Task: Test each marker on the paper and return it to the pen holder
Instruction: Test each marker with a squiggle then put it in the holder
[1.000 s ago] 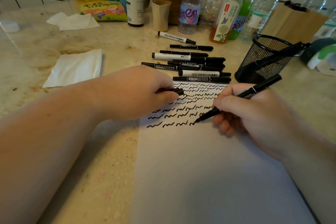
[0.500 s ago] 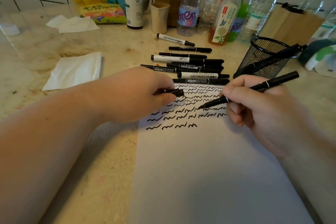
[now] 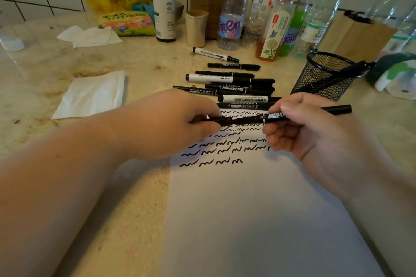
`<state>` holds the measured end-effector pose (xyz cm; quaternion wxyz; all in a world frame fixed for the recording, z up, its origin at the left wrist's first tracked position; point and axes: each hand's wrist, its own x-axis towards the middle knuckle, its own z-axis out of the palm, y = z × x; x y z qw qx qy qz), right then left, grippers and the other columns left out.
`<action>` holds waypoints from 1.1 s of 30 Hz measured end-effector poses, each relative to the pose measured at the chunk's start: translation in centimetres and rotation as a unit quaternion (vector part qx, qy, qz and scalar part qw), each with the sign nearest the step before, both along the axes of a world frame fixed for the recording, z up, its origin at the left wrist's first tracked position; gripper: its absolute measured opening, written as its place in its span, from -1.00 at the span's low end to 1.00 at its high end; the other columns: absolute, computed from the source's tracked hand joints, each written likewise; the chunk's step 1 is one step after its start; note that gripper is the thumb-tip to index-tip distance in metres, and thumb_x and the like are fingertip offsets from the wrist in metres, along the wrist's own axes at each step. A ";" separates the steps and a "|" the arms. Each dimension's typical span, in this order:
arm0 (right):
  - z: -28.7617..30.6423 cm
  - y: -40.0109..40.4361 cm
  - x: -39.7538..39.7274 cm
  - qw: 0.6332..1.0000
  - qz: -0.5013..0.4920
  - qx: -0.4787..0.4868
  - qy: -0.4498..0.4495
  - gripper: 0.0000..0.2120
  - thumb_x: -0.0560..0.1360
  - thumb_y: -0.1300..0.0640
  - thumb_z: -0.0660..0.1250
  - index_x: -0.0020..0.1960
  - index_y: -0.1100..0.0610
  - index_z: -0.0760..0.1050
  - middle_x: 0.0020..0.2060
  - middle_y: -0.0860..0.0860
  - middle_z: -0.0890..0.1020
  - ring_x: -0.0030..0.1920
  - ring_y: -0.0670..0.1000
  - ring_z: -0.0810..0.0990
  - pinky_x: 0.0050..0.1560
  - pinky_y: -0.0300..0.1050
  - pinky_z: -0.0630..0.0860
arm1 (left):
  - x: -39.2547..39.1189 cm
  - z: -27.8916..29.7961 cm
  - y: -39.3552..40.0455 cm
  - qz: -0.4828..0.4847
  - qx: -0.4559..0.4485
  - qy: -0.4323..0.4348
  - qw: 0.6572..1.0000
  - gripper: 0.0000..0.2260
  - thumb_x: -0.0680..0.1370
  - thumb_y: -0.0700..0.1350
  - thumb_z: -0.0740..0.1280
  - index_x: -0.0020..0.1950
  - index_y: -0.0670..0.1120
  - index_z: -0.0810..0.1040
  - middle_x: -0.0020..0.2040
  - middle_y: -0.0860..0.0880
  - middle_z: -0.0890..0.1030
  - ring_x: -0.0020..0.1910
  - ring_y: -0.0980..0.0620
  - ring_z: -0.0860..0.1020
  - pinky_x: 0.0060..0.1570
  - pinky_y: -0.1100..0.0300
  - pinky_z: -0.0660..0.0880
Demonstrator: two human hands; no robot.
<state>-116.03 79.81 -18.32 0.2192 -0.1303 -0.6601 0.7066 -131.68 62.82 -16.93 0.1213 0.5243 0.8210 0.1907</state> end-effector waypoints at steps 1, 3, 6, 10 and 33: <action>-0.1 0.1 0.1 1.000 0.006 0.005 0.000 -0.85 0.42 0.18 0.31 -0.21 0.14 0.67 -0.38 0.17 0.66 -0.39 0.07 0.62 -0.38 -0.16 0.56 | 0.0 0.1 0.0 -0.005 0.002 -0.001 1.000 -0.86 0.57 0.14 0.23 0.08 0.25 0.55 -0.19 0.16 0.63 -0.22 0.19 0.55 -0.23 0.26 0.47; 0.0 0.0 0.2 0.999 0.022 0.026 -0.002 -0.91 0.42 0.18 0.40 -0.17 0.13 0.69 -0.33 0.17 0.68 -0.36 0.07 0.63 -0.34 -0.16 0.56 | 0.1 0.2 -0.1 -0.014 0.010 -0.004 1.000 -0.82 0.55 0.18 0.23 0.10 0.27 0.54 -0.18 0.17 0.63 -0.20 0.20 0.55 -0.19 0.24 0.50; 0.1 -0.2 0.3 0.998 0.032 0.047 -0.005 -0.86 0.33 0.10 0.54 -0.13 0.10 0.72 -0.30 0.15 0.71 -0.32 0.06 0.66 -0.30 -0.16 0.57 | 0.4 0.5 -0.2 -0.023 0.028 -0.009 0.999 -0.78 0.50 0.23 0.19 0.09 0.31 0.54 -0.18 0.24 0.63 -0.20 0.24 0.55 -0.21 0.28 0.49; 0.2 -0.2 0.1 0.999 0.024 0.032 0.007 -0.79 0.26 0.05 0.47 -0.14 0.10 0.74 -0.31 0.14 0.71 -0.33 0.05 0.67 -0.31 -0.18 0.57 | 0.7 0.9 -0.1 -0.026 0.035 0.005 0.999 -0.80 0.44 0.26 0.14 -0.13 0.29 0.52 -0.13 0.36 0.59 -0.22 0.19 0.56 -0.22 0.23 0.50; 0.2 0.2 0.1 0.993 0.011 0.113 0.034 -0.75 0.32 -0.09 0.48 -0.08 0.02 0.71 -0.33 0.06 0.68 -0.32 0.03 0.62 -0.29 -0.19 0.54 | 0.5 0.5 0.3 0.012 0.042 -0.050 0.998 -0.89 0.52 0.19 0.26 -0.06 0.23 0.55 -0.22 0.15 0.64 -0.28 0.15 0.57 -0.27 0.22 0.53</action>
